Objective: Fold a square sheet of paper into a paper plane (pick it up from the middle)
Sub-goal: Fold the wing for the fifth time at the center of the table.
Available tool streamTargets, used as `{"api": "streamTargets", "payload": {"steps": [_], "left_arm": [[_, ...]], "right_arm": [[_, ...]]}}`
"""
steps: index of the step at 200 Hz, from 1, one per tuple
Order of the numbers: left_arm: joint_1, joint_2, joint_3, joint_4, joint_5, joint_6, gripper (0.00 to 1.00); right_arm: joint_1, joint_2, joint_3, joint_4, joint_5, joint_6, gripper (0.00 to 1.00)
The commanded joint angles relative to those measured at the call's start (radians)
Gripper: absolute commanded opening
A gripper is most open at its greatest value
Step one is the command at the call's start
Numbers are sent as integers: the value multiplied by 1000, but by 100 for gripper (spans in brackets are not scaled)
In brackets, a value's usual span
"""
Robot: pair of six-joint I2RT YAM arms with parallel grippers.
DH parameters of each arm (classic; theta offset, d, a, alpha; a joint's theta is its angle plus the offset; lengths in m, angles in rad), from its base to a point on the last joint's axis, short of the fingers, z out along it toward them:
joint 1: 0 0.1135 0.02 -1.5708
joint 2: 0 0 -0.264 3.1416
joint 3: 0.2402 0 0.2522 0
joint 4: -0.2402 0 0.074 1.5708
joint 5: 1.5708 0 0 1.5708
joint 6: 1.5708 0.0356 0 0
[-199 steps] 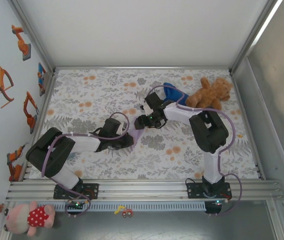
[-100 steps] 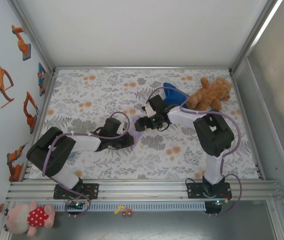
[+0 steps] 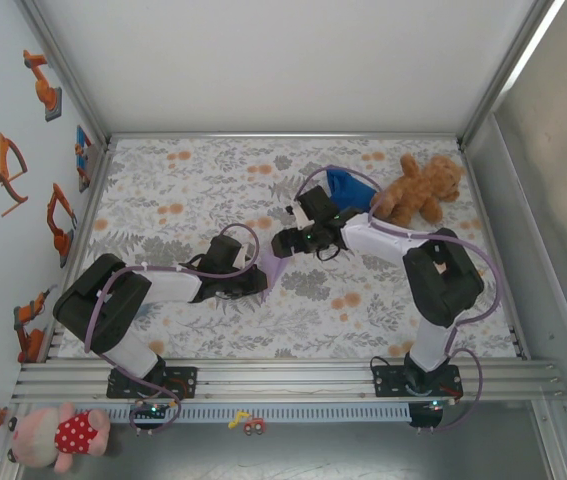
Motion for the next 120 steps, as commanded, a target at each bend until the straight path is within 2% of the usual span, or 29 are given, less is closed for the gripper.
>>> {"api": "streamTargets", "payload": {"steps": [1, 57, 120], "left_arm": [[-20, 58, -10, -76, -2, 21, 13], [-20, 55, -11, -73, -2, 20, 13], [-20, 52, -15, -71, -9, 8, 13]], "right_arm": [[36, 50, 35, -68, 59, -46, 84], [44, 161, 117, -113, 94, -30, 81], [44, 232, 126, -170, 164, 6, 71]]}}
